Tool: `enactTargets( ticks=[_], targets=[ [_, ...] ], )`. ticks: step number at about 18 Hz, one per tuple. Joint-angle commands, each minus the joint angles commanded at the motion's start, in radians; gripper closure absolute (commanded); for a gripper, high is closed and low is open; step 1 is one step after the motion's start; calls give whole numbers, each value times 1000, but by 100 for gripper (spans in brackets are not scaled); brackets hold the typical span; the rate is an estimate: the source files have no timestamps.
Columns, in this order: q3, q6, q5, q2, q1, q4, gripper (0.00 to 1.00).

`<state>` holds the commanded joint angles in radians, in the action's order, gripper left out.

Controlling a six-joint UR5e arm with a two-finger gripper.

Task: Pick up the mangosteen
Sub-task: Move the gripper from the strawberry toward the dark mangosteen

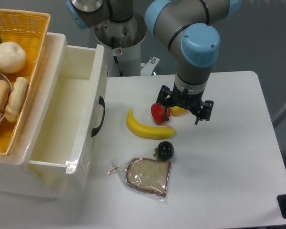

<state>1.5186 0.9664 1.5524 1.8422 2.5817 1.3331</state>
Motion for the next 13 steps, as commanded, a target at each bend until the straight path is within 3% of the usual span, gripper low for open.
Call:
enactTargets(
  ticks=[6,10,13],
  targets=[
    [17,-17,-3,52,-11,-37,0],
    [41,-127,-21,83,-12,-46,0],
    [51,-132,-21,117,-18,-60,0]
  ],
)
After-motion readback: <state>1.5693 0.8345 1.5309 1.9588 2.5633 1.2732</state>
